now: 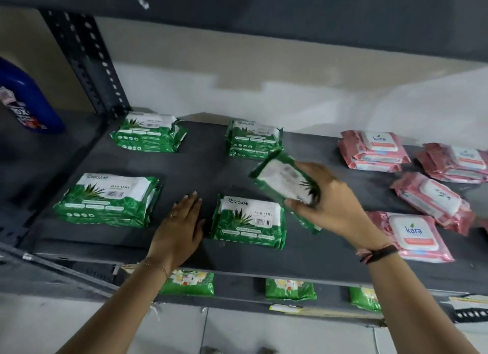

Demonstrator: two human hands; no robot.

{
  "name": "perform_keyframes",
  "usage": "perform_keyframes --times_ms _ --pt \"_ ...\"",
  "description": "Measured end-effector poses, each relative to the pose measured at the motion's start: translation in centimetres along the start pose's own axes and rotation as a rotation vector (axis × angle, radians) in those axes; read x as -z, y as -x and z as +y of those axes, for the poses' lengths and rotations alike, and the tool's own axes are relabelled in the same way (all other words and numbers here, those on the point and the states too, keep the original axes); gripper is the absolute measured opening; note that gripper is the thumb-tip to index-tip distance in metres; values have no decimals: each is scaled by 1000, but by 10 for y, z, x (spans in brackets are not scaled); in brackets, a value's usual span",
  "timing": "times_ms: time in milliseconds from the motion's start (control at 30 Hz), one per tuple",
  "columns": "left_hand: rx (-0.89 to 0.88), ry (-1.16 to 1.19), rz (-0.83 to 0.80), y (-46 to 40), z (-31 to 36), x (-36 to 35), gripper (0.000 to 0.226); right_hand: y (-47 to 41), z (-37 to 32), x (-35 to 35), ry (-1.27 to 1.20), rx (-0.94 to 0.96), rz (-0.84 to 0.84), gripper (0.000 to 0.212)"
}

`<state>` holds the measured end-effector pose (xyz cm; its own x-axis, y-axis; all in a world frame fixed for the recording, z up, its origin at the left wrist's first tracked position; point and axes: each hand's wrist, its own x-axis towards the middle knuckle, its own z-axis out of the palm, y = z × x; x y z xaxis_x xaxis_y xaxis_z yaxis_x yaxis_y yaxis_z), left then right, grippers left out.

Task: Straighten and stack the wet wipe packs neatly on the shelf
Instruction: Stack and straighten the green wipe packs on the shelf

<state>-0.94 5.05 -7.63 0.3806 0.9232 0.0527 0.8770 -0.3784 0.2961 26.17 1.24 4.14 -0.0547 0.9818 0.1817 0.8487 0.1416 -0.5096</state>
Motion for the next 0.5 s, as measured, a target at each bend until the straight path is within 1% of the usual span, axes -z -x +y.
perform_keyframes --times_ms 67,133,200,300,400,500 --pt "8 23 12 2 -1 -3 47 -4 -13 -7 -15 161 -135 72" --pt "10 32 13 3 1 0 48 -8 -23 -20 11 250 -240 72" --pt "1 43 2 2 1 1 48 -12 -25 -34 38 278 -330 72" --pt "8 64 1 1 2 3 52 -13 -20 -47 90 225 -492 71" --pt "12 74 -11 2 4 5 54 -13 -18 -49 109 199 -535 74" --pt "18 91 -19 1 3 5 53 -13 -22 -48 80 208 -490 67"
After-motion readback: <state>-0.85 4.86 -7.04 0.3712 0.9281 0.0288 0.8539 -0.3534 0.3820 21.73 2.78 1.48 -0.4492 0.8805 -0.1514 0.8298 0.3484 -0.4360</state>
